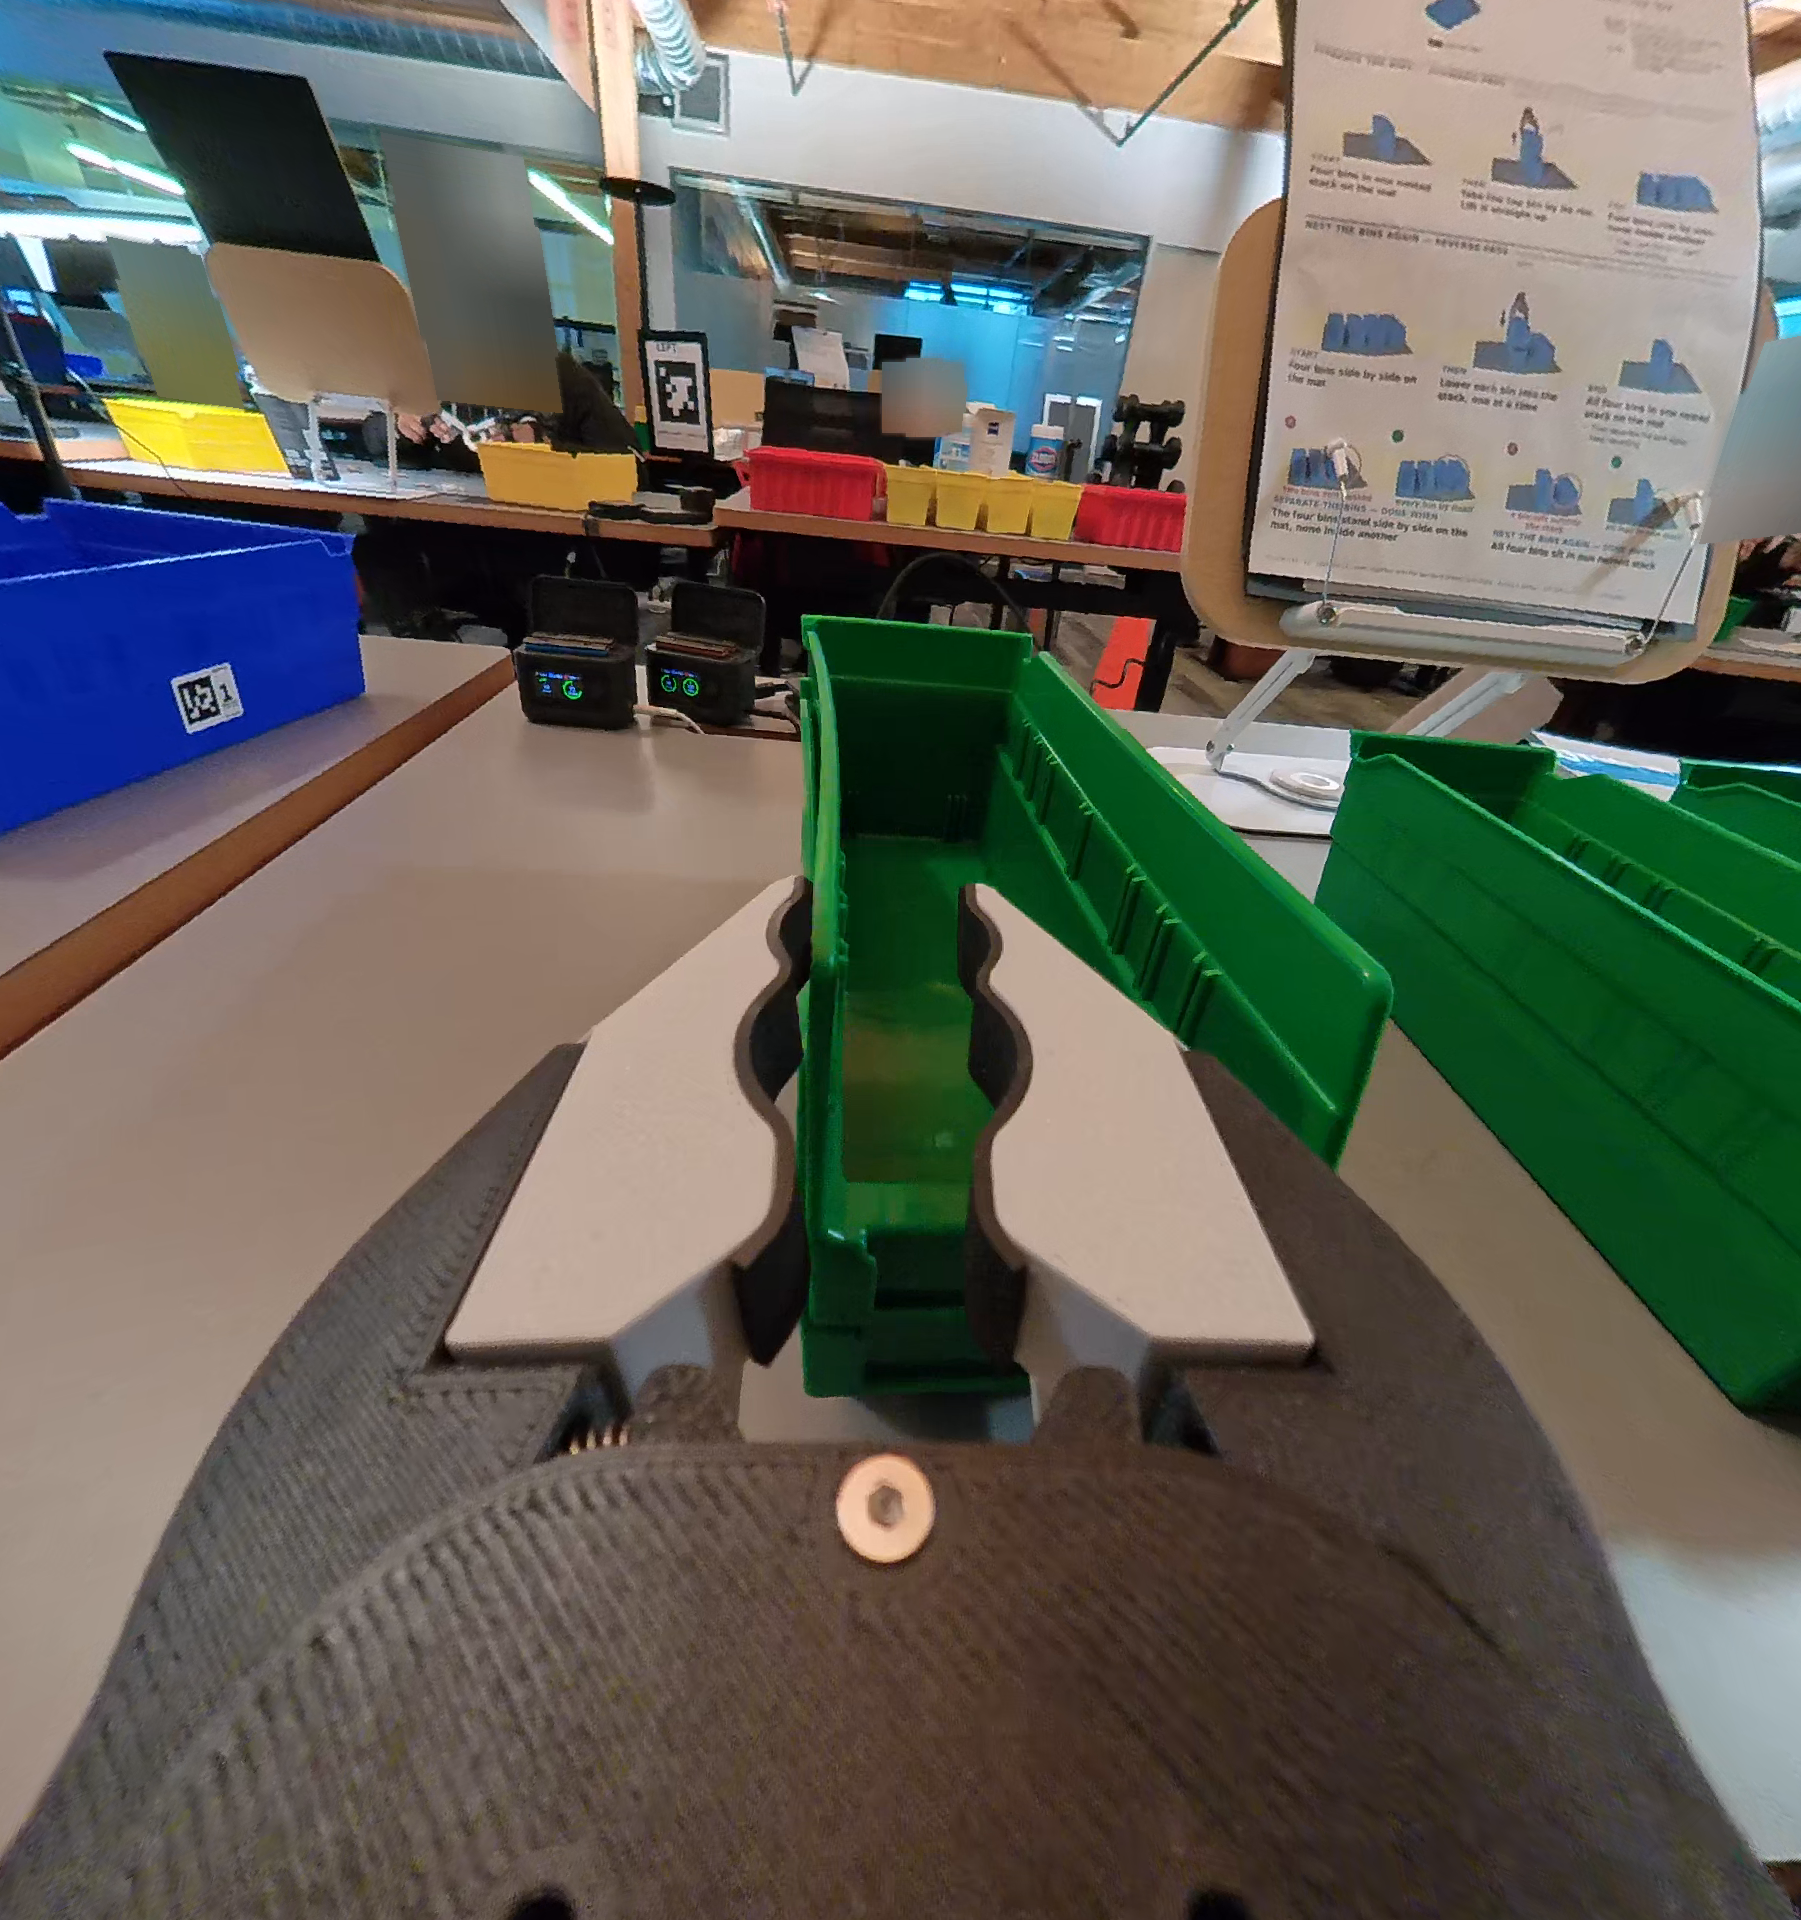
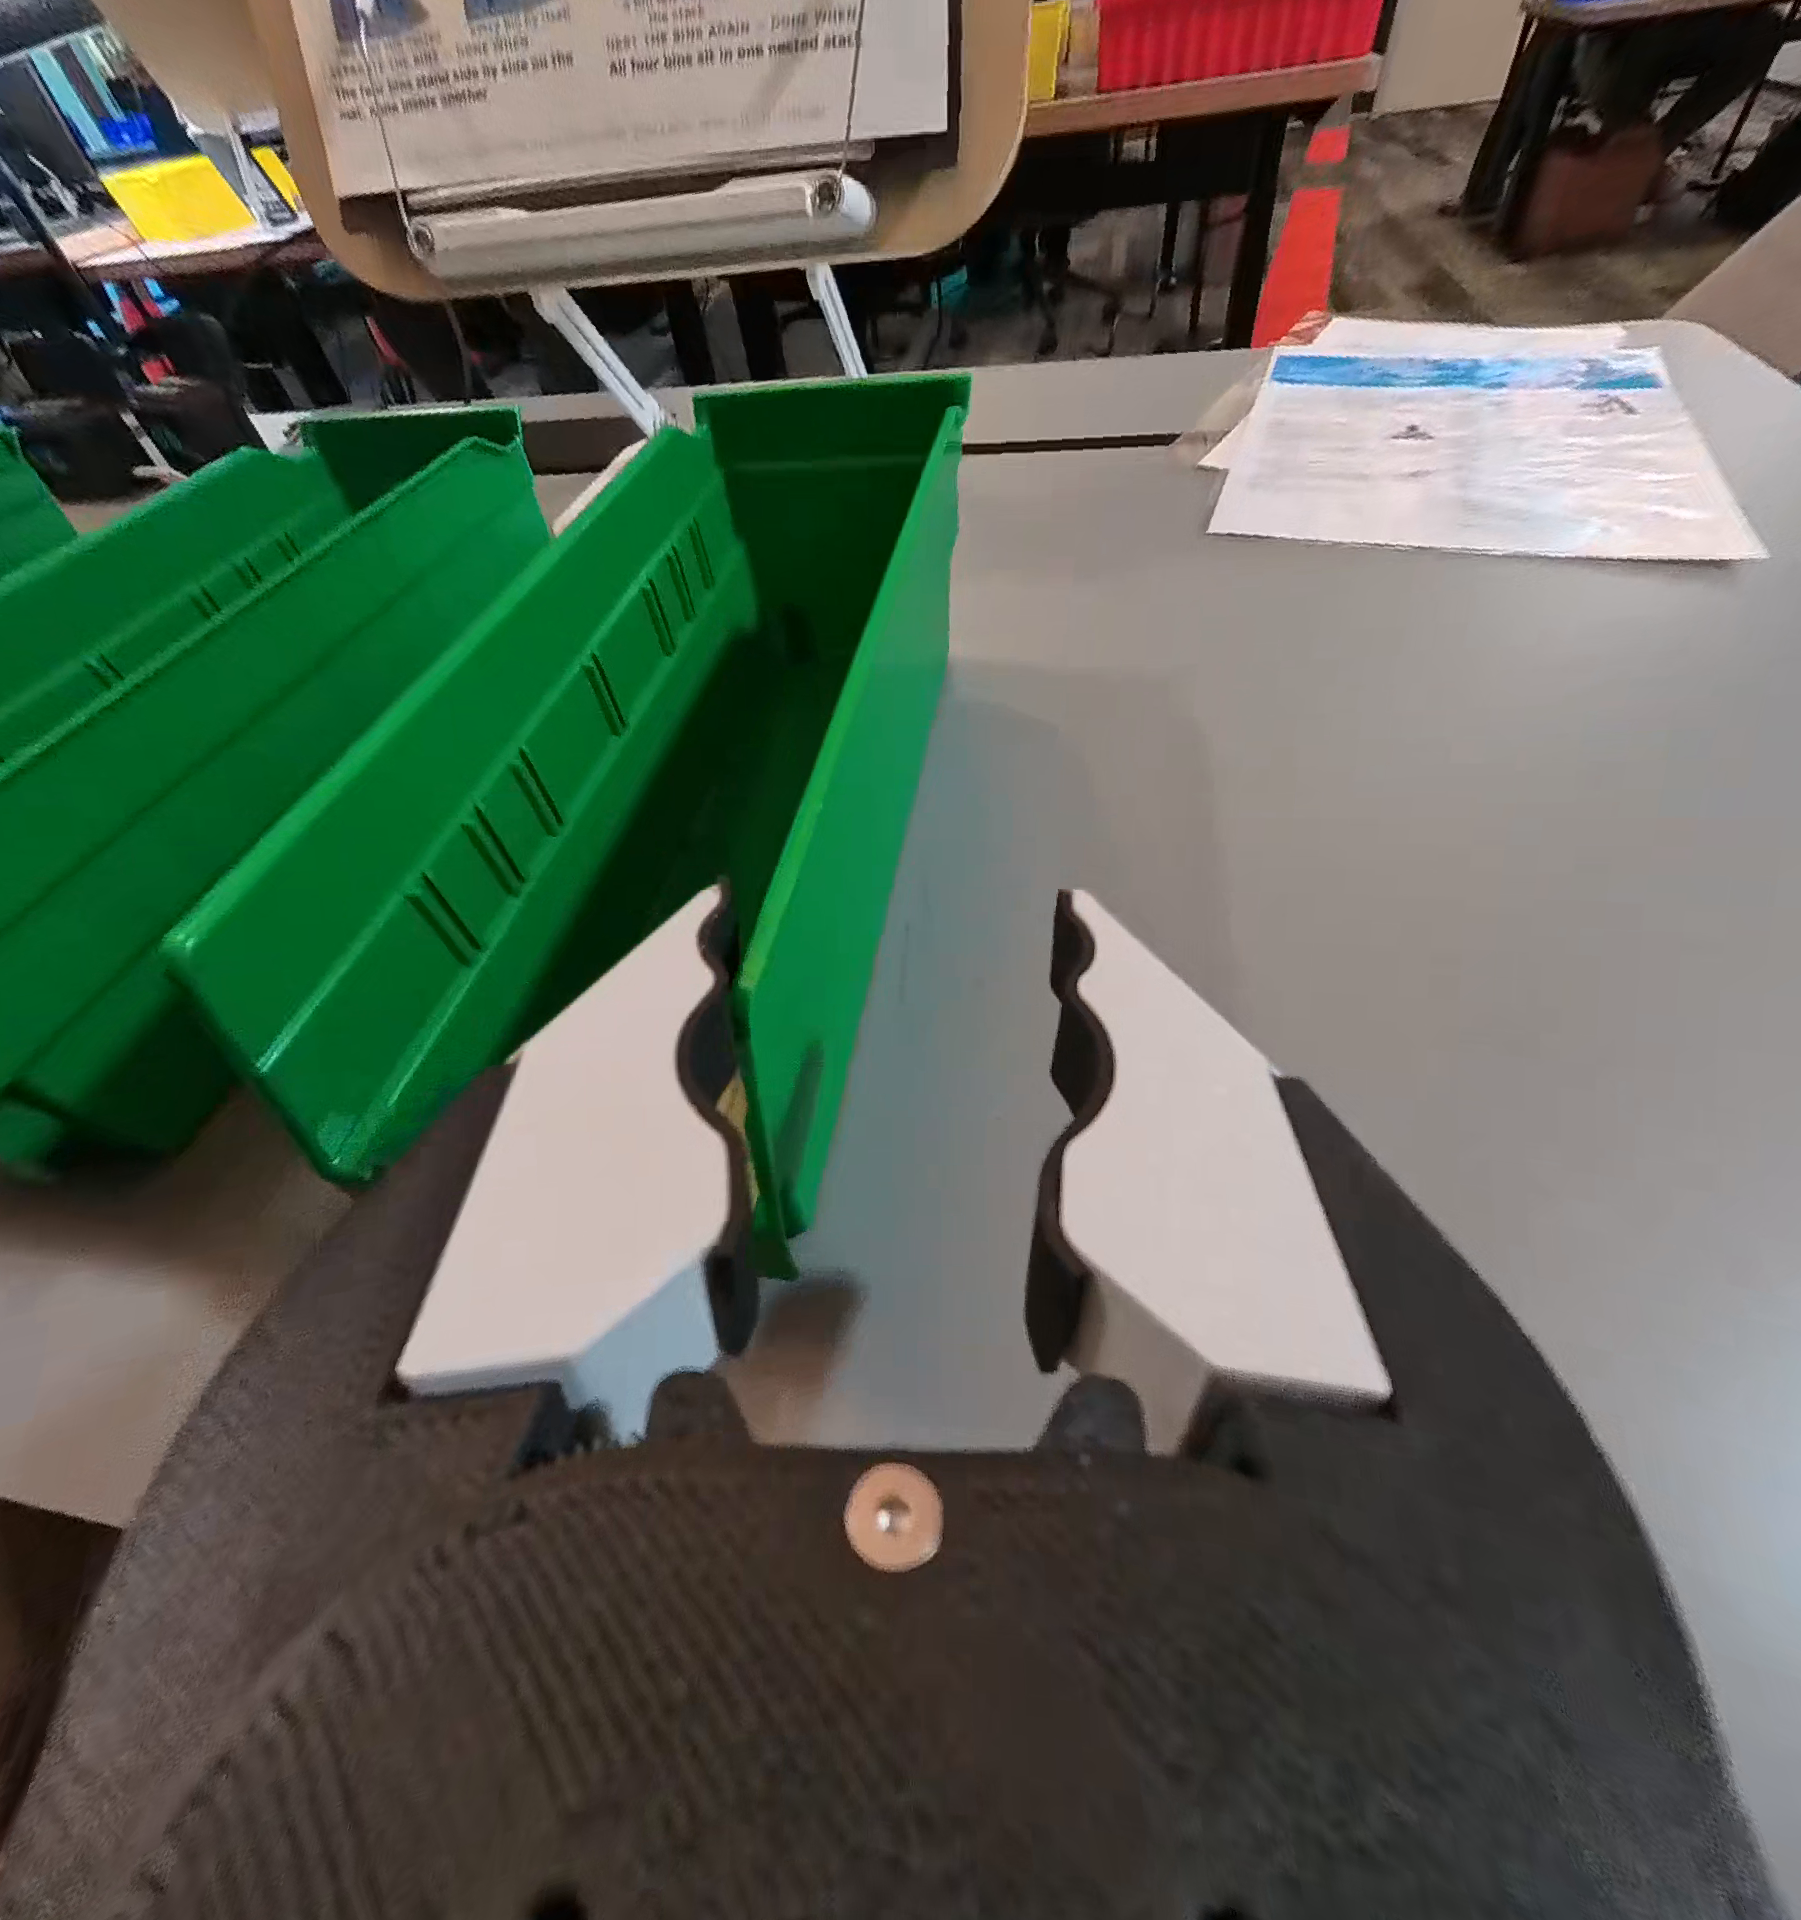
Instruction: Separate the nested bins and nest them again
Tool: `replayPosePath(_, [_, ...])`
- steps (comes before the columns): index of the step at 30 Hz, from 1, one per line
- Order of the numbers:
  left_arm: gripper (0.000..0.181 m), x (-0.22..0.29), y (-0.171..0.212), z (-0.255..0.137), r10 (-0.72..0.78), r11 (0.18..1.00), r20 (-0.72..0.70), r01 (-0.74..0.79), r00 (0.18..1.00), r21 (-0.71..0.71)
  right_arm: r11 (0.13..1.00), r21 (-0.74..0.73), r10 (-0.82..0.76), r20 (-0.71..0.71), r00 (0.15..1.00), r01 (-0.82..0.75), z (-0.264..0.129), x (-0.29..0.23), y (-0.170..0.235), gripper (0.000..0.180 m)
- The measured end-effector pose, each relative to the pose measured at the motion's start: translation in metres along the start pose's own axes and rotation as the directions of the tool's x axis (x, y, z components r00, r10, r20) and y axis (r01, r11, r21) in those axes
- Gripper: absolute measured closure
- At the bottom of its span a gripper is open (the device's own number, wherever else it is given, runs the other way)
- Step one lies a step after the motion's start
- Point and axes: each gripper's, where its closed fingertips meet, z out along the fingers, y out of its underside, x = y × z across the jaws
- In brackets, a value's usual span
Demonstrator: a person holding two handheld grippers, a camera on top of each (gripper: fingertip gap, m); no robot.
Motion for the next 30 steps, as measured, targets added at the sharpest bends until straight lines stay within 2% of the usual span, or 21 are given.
replayPosePath(12, [0.151, -0.003, -0.011, -0.005, -0.005, 0.999, 0.026, 0.004, 1.000, 0.048, 0.999, -0.024, -0.031, 0.037, 0.999, 0.032, 0.007, -0.007, 0.006, 0.138])
replayPosePath(18, [0.153, 0.008, -0.026, -0.013, -0.016, 0.993, 0.016, 0.014, 1.000, 0.117, 0.995, -0.039, -0.093, -0.002, 0.996, 0.093, 0.007, -0.005, 0.008, 0.161])
replayPosePath(24, [0.156, 0.052, -0.051, -0.033, 0.037, 0.971, -0.059, -0.022, 0.998, 0.237, 0.996, -0.060, -0.071, 0.023, 0.997, 0.072, 0.012, -0.008, 0.012, 0.175])
replayPosePath(30, [0.155, 0.130, -0.035, -0.043, 0.018, 0.988, -0.268, 0.024, 0.963, 0.152, 0.998, -0.056, -0.014, -0.014, 1.000, 0.013, 0.011, 0.001, 0.008, 0.177])
